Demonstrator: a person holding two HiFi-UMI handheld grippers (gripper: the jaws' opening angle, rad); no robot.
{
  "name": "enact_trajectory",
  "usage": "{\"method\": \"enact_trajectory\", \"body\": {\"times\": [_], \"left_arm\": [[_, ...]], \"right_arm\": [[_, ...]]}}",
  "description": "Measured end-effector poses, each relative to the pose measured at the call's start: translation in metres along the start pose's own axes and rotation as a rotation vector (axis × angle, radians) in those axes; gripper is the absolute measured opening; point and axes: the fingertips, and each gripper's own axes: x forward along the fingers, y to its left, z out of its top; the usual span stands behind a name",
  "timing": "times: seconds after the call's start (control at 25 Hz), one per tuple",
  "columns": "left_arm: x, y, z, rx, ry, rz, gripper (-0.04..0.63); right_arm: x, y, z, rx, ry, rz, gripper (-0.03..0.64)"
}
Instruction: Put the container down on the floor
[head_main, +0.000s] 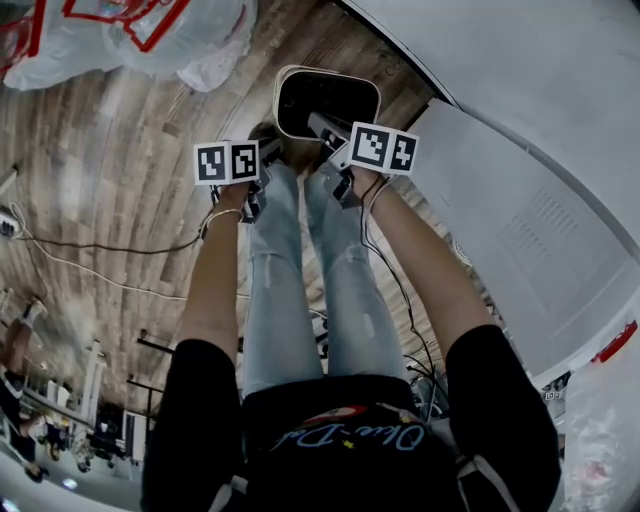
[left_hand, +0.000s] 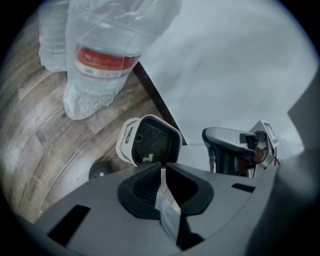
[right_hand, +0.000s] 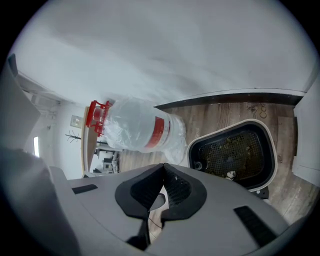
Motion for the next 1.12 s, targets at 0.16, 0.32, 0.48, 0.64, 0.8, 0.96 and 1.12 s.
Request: {"method": "enact_trajectory", "body": {"times": [0.16,0.32,0.48,0.64,0.8,0.96,1.12], "left_arm": [[-0.008,-0.019,-0.001,0.025,-0.024,-0.019,0.013],[-0.019,-0.038,0.011,0.071,-0.074,-0.032,0.005],[-0.037,-0.071,0.01,0.132,-0.107,-0.063,0.005],[-0.056,-0.096,0.018,0.175,-0.148,-0.09,0.005],[-0.074,-0.118,0.02,0.186,-0.177,-0.108,0.005],[-0.089,-0.143,0.016,0.218,-0.202,-0.131,0.005],[-0.104,-0.163,0.014,0.234,-0.23,-0.144,0.005]], "right_arm": [[-0.016,0.012,0.003,-0.005,-0.026,0.013,0.0],[-0.029,0.026,0.013,-0.057,-0.057,0.023,0.0],[-0.053,0.037,0.015,-0.097,-0.085,-0.019,0.0],[-0.072,0.049,0.022,-0.172,-0.102,-0.069,0.0],[-0.094,0.07,0.027,-0.203,-0.135,-0.059,0.0],[-0.116,0.091,0.03,-0.223,-0.176,-0.034,0.0],[-0.136,0.106,0.033,-0.249,-0.214,-0.041,0.0]]}}
